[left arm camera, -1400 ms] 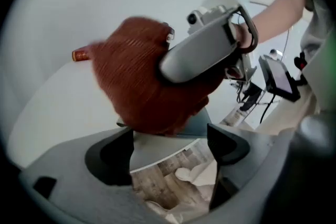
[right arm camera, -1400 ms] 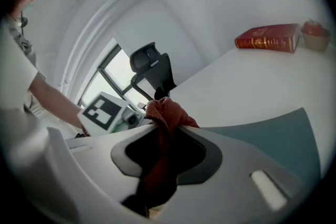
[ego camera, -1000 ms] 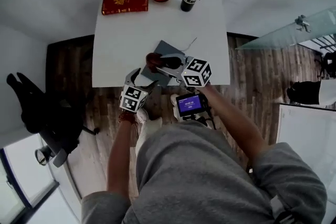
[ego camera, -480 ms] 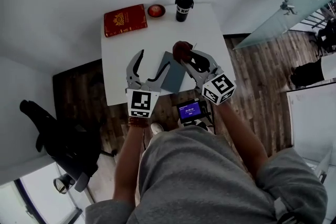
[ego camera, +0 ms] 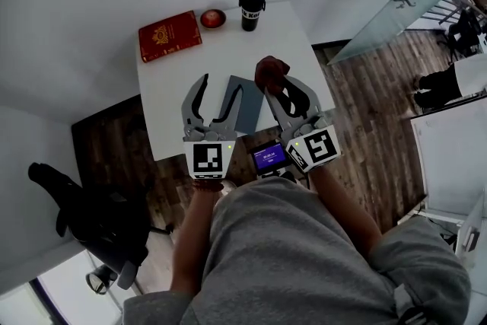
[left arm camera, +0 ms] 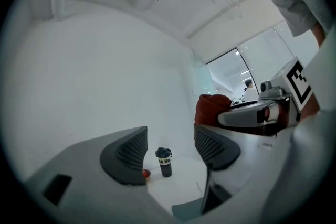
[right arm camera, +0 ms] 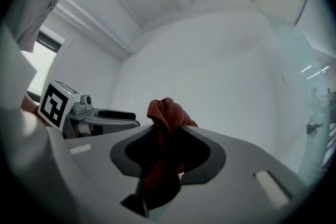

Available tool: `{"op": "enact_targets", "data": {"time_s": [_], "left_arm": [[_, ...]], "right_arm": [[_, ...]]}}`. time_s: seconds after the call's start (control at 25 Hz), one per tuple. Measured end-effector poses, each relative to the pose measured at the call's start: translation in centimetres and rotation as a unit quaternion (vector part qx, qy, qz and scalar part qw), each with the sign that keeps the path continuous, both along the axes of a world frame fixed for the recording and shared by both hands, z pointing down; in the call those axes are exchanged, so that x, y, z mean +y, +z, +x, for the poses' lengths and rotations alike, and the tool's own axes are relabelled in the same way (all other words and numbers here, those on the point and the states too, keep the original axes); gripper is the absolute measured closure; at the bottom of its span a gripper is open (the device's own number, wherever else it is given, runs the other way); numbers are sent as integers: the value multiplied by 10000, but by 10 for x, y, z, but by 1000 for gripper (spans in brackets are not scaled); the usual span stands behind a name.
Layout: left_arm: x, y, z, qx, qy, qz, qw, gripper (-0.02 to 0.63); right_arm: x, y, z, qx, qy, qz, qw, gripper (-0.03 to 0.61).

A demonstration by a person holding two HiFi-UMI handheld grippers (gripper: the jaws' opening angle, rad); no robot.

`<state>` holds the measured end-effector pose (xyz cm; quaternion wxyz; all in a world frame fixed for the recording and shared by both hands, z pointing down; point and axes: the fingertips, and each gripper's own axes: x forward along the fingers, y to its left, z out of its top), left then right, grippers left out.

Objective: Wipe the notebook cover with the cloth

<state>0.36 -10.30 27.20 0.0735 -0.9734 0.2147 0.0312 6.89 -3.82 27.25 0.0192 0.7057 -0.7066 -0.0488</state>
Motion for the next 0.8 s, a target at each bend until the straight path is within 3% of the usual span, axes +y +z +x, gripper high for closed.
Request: {"op": "enact_targets", "data": {"time_s": [0.24, 0.48, 0.8], "left_arm": [[2, -2, 7, -35, -123, 359, 9993, 410], [4, 5, 9, -121, -169, 450, 9988, 482], [8, 18, 7, -126, -190, 335, 9992, 520]], "right_arm": [[11, 2, 9, 204, 629, 14, 9978, 463], [8, 19, 7, 123, 443, -201, 9987, 463], [5, 39, -6, 159, 379, -415, 9983, 463]]}}
